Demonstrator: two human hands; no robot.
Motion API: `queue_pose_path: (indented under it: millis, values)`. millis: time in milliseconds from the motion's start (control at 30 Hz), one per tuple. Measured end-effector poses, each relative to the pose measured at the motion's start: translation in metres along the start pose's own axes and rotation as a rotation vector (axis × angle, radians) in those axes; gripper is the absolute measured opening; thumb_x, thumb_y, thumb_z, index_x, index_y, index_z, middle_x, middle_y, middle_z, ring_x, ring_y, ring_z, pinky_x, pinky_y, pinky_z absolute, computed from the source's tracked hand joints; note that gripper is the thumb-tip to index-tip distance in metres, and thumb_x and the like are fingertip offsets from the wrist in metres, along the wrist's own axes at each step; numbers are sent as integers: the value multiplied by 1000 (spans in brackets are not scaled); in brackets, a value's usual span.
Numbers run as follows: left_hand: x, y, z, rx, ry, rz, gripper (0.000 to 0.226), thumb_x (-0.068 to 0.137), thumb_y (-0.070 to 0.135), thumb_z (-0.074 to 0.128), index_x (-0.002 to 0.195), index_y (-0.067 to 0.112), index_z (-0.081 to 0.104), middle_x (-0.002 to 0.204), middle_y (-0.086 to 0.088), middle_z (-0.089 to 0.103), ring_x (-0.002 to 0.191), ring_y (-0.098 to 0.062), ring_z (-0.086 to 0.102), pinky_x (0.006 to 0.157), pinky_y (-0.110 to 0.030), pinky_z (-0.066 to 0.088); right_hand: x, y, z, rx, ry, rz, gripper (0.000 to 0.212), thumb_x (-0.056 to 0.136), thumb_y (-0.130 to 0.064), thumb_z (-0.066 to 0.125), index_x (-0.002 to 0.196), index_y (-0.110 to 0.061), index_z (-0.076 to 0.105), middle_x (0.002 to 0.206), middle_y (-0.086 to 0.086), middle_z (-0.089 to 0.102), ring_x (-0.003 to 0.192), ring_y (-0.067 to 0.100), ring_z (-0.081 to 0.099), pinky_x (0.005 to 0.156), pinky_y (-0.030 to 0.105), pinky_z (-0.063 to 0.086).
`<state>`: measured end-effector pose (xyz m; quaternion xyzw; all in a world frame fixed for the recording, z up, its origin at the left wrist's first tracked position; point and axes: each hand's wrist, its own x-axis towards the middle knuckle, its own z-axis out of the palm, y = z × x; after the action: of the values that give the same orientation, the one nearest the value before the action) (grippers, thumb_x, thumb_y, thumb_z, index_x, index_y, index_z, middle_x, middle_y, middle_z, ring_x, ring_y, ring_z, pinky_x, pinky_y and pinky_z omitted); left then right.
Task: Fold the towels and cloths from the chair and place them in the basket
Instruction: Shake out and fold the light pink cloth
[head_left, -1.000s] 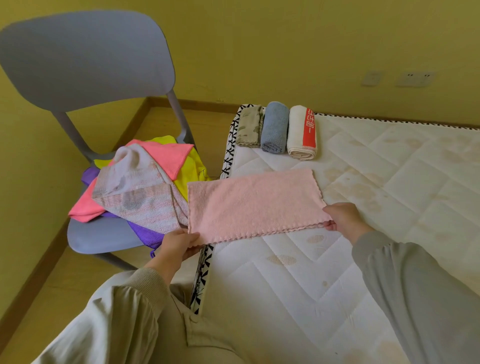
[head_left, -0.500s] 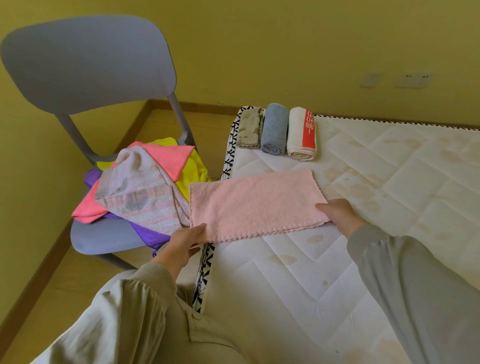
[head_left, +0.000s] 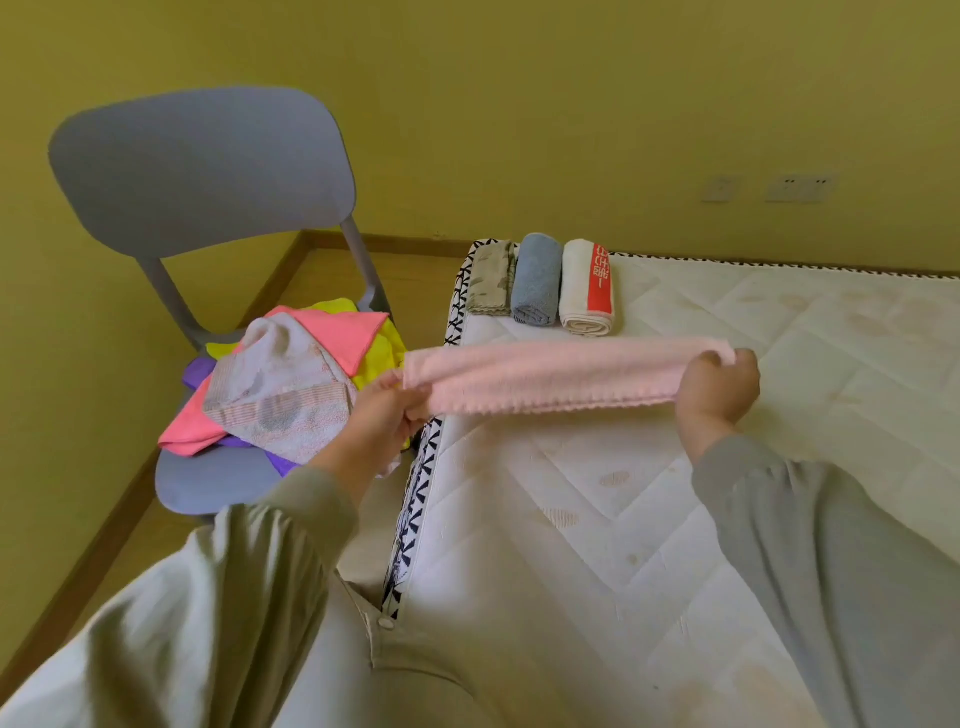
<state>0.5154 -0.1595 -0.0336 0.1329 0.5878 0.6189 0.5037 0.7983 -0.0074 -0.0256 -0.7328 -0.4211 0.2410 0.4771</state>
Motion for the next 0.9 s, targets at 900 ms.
queue_pose_path:
  millis: [900]
  values:
    - [36,-77,-9,811,292,-38,43,93,17,52,134,8,44,122,-12,57,108,-32,55,77,-30,40,8,79,37,-719,-336,6,45,88,-24,51,126,0,43,135,20,42,127,35,36,103,42,32]
